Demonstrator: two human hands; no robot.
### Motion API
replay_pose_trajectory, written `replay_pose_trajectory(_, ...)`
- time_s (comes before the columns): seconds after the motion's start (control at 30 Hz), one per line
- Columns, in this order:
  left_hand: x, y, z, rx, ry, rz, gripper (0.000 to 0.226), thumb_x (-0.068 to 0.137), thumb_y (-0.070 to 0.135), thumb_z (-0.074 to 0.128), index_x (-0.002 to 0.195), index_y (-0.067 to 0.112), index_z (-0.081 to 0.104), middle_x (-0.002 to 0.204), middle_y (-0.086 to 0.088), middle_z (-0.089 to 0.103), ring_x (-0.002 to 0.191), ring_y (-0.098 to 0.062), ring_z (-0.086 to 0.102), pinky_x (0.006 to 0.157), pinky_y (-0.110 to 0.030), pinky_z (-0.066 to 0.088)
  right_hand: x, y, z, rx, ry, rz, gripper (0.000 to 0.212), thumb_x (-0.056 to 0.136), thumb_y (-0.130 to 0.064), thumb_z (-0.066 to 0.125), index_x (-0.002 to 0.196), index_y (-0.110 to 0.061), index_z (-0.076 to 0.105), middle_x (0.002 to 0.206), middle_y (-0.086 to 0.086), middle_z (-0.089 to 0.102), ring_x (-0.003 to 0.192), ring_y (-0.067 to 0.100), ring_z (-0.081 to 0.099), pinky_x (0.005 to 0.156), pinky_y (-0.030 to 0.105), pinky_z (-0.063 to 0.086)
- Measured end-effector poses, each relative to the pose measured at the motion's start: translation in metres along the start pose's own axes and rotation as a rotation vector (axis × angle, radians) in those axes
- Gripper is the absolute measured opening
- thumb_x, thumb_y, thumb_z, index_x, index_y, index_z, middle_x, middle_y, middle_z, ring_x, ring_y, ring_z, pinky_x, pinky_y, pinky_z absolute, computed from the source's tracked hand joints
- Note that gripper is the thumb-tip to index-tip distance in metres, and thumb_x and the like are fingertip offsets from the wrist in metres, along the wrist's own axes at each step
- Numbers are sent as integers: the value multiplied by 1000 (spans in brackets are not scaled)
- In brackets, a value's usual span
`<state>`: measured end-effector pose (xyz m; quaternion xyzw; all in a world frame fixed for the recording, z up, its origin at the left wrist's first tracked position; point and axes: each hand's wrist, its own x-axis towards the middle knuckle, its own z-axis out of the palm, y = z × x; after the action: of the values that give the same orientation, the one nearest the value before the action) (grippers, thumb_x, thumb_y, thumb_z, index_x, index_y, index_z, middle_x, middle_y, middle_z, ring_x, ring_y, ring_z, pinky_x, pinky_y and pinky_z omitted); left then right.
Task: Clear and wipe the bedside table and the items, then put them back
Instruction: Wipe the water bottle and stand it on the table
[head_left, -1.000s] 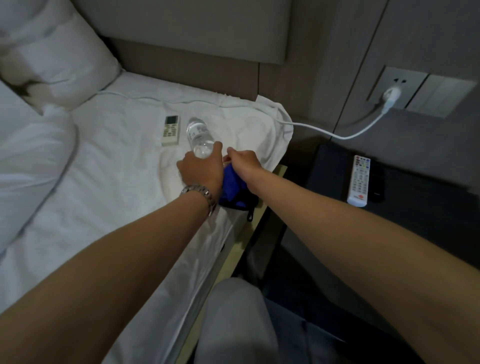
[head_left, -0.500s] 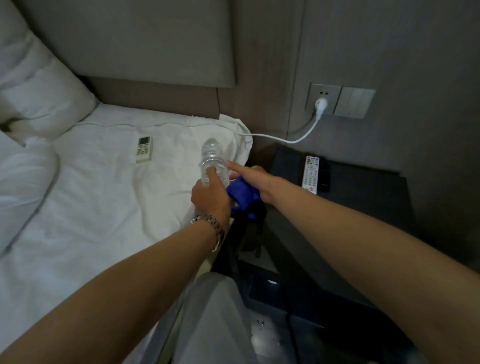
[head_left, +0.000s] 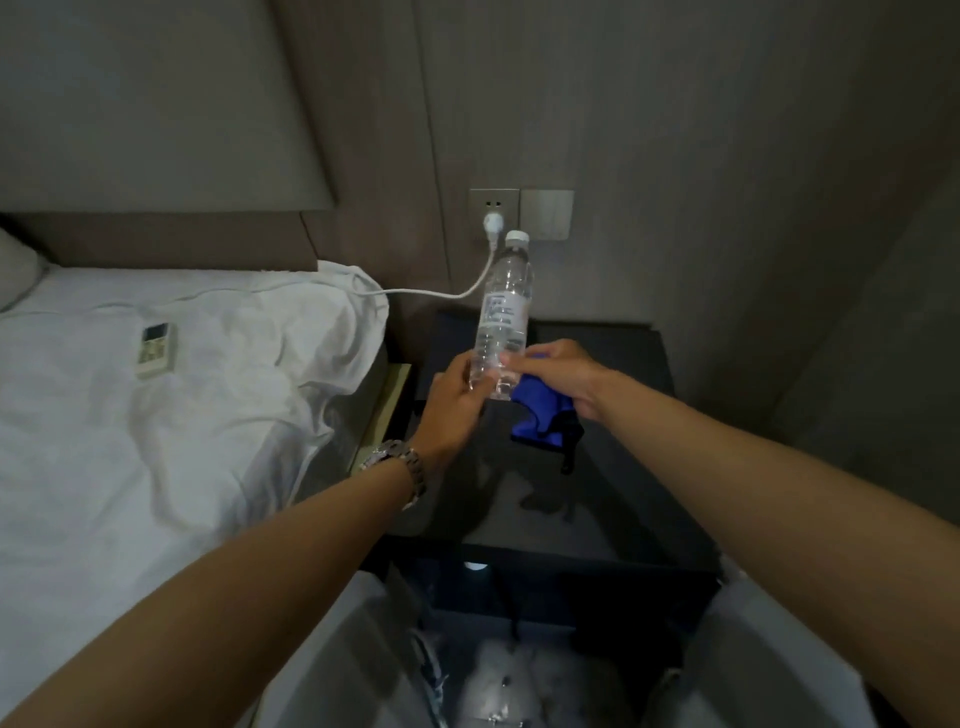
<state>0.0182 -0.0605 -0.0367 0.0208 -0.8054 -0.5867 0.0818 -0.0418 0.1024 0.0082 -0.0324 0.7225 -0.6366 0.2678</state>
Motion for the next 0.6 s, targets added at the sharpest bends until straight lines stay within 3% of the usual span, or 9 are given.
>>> replay_pose_trajectory(0.1, 7, -1, 22, 204, -154, 65, 40, 102, 33, 52, 138, 18, 48, 110, 14, 63, 93, 18, 59, 77, -1, 44, -4, 19, -30, -109, 103, -40, 31, 84, -29, 78, 108, -11, 70, 95, 7, 76, 86, 18, 75, 69, 23, 59)
replay_pose_trajectory(0.23, 25, -5, 52, 186, -296, 26, 43, 96, 30, 63, 133, 17, 46, 118, 13, 62, 101, 8, 62, 87, -16, 53, 0, 41, -59, -201, 165, -111, 28, 87, -25, 75, 112, -14, 68, 96, 0, 75, 85, 12, 73, 72, 20, 56)
replay_pose_trajectory(0.33, 47, -12, 68, 200, -323, 28, 54, 87, 27, 75, 129, 19, 43, 118, 12, 62, 102, 4, 63, 85, -16, 52, 13, 55, -73, -282, 223, -170, 38, 84, -18, 78, 118, -13, 62, 108, -2, 69, 97, 10, 66, 82, 21, 52)
replay_pose_trajectory(0.4, 62, -18, 78, 226, -338, 42, 62, 84, 24, 78, 132, 17, 40, 120, 11, 60, 105, -1, 62, 83, -14, 51, 26, 61, -79, -333, 242, -196, 44, 81, -14, 79, 119, -13, 58, 115, 0, 67, 105, 13, 63, 89, 26, 51)
replay_pose_trajectory(0.5, 81, -33, 90, 253, -330, 61, 72, 82, 24, 79, 141, 17, 38, 125, 8, 62, 107, -2, 63, 85, -14, 52, 46, 74, -84, -434, 270, -194, 44, 80, -19, 80, 114, -27, 53, 119, -5, 65, 111, 14, 61, 98, 40, 51)
replay_pose_trajectory(0.6, 91, -49, 101, 282, -280, 60, 64, 84, 19, 77, 139, 20, 45, 125, 7, 64, 107, 0, 62, 92, -20, 53, 61, 83, -85, -496, 298, -184, 43, 82, -25, 77, 113, -33, 49, 121, -10, 63, 111, 12, 60, 96, 41, 51)
